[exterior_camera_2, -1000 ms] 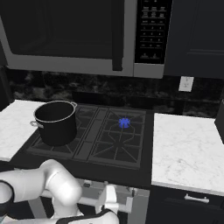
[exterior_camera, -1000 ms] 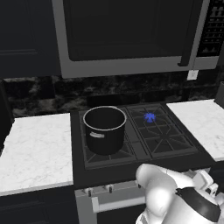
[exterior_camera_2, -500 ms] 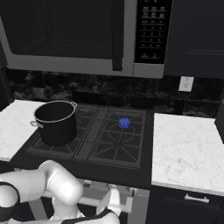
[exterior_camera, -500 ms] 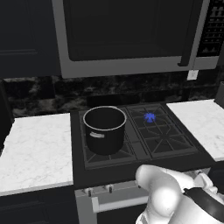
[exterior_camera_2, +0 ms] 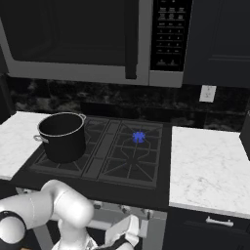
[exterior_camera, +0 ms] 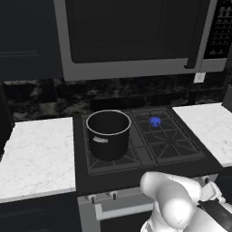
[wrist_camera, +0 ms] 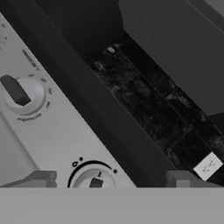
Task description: Turn off the rear right burner of the stove.
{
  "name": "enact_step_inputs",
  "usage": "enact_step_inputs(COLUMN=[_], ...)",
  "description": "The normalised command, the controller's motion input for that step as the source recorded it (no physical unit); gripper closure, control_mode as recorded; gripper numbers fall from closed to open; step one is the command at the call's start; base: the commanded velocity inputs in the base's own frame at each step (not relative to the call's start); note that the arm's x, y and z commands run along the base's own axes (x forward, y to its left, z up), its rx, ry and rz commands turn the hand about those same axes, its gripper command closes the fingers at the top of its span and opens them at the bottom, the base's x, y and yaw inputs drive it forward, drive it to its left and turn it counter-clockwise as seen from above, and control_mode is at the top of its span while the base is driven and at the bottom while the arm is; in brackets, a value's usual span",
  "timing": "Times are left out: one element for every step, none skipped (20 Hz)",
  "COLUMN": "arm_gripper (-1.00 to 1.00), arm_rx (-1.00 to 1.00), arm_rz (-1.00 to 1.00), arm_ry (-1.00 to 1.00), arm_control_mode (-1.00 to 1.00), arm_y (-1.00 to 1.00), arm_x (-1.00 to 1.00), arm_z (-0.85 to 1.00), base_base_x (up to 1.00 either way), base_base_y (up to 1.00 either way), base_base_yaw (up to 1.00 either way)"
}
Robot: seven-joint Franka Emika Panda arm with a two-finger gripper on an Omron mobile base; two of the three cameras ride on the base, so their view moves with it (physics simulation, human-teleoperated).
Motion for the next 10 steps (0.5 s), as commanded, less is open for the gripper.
enact_step_inputs(arm_gripper=[-1.0,-1.0,-1.0,-1.0,-1.0,-1.0,-1.0,-1.0,-1.0,-1.0], arm_rx=[0.0,0.0,0.0,0.0,0.0,0.0,0.0,0.0,0.0,0.0], arm_rz=[0.0,0.0,0.0,0.0,0.0,0.0,0.0,0.0,0.0,0.0], arm_ry=[0.04,0.03,0.03,0.03,0.04,0.03,0.02,0.01,0.0,0.0], arm_control_mode=[-1.0,-1.0,-1.0,-1.0,-1.0,-1.0,-1.0,-1.0,-1.0,-1.0], arm_y=[0.0,0.0,0.0,0.0,0.0,0.0,0.0,0.0,0.0,0.0], arm_x=[0.3,0.32,0.33,0.32,0.31,0.31,0.29,0.29,0.22,0.09], arm_z=[0.0,0.0,0.0,0.0,0.0,-0.02,-0.07,-0.11,-0.19,-0.29], base_base_x=[0.0,0.0,0.0,0.0,0.0,0.0,0.0,0.0,0.0,0.0], base_base_y=[0.0,0.0,0.0,0.0,0.0,0.0,0.0,0.0,0.0,0.0], base_base_yaw=[0.0,0.0,0.0,0.0,0.0,0.0,0.0,0.0,0.0,0.0])
